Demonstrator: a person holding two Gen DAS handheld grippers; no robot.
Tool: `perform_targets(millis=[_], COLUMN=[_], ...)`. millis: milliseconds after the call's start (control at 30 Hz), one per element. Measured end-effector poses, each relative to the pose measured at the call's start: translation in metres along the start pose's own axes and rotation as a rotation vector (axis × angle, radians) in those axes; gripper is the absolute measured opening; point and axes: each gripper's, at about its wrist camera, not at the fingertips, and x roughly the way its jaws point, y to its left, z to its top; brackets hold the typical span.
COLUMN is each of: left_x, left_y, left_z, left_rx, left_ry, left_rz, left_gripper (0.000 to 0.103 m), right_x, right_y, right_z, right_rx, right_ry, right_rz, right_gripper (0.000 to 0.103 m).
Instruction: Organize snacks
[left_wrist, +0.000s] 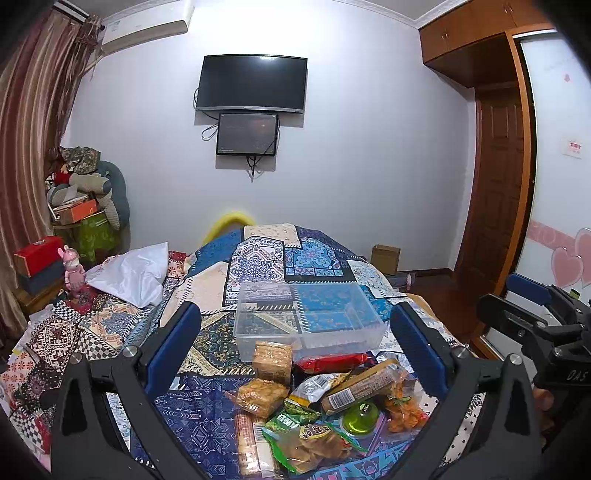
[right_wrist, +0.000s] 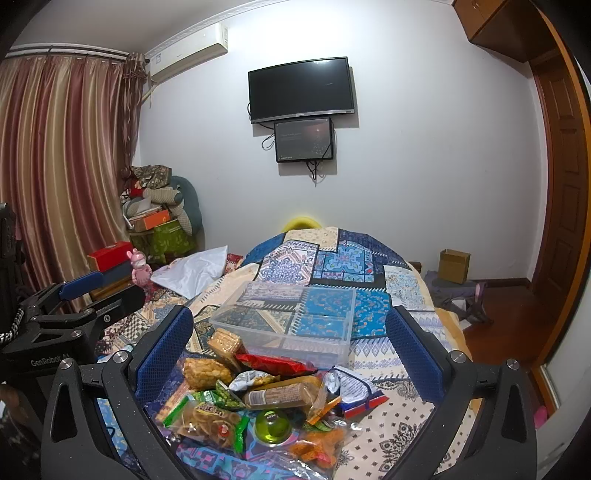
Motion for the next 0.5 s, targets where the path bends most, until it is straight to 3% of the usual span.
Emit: perform_targets(millis=[500], left_x=[0.0011], left_y=[0.0029], left_z=[0.0005], left_rx=[-0.006], left_ry=[0.007], left_rz=[-0.004], left_gripper=[0.103], right_x=[0.0001], right_y=[-0.0007], right_z=[0.0004], right_rx=[0.001], right_ry=[0.0], right_rz=[0.001], right_gripper=[0.103])
